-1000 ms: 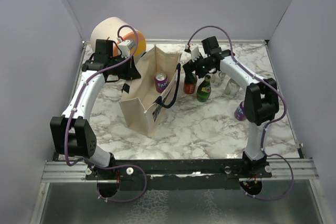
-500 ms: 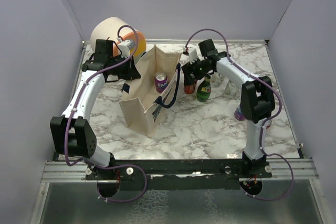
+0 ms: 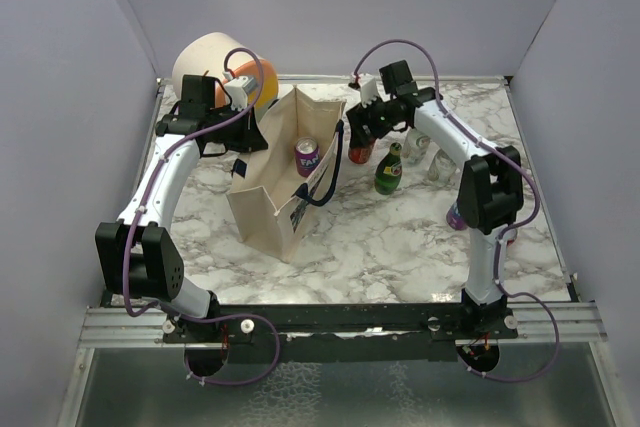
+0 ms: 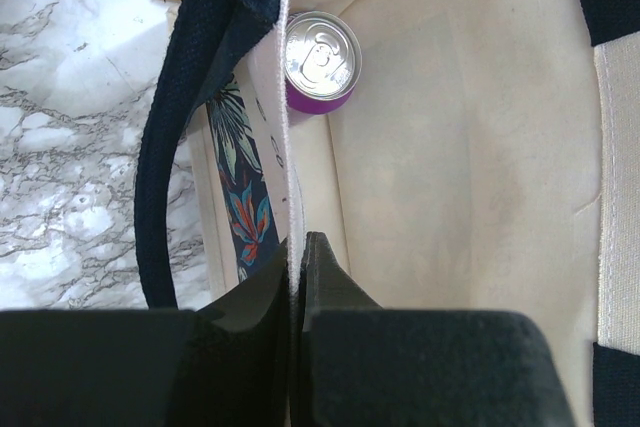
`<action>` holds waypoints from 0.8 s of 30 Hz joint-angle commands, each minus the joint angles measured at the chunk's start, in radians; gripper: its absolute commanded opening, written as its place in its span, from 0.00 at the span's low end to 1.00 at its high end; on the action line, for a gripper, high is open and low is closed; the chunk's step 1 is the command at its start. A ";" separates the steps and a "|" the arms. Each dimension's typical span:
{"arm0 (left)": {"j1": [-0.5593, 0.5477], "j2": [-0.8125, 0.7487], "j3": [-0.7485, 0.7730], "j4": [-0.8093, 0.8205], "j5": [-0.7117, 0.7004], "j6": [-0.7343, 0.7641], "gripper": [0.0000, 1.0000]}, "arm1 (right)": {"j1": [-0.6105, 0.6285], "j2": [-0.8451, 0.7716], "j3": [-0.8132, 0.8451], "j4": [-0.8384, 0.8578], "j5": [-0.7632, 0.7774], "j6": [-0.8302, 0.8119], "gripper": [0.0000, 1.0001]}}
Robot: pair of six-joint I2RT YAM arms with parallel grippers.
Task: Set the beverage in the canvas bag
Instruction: Pick up the drink from the center of the board.
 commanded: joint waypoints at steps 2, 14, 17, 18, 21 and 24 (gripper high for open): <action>-0.002 -0.007 0.034 0.008 -0.022 0.021 0.00 | 0.001 -0.085 0.102 0.053 0.039 0.016 0.24; -0.002 -0.004 0.036 0.000 -0.001 0.025 0.00 | 0.001 -0.201 0.251 0.003 0.062 0.025 0.01; -0.002 -0.002 0.046 0.002 0.003 0.019 0.00 | 0.004 -0.201 0.322 -0.020 0.013 0.041 0.01; -0.002 0.000 0.048 0.002 0.005 0.019 0.00 | 0.006 -0.202 0.344 -0.021 0.003 0.047 0.01; -0.002 -0.001 0.049 0.004 0.008 0.016 0.00 | 0.029 -0.205 0.399 -0.018 -0.032 0.052 0.01; -0.002 -0.001 0.048 0.004 0.009 0.015 0.00 | 0.067 -0.212 0.429 -0.006 -0.061 0.059 0.01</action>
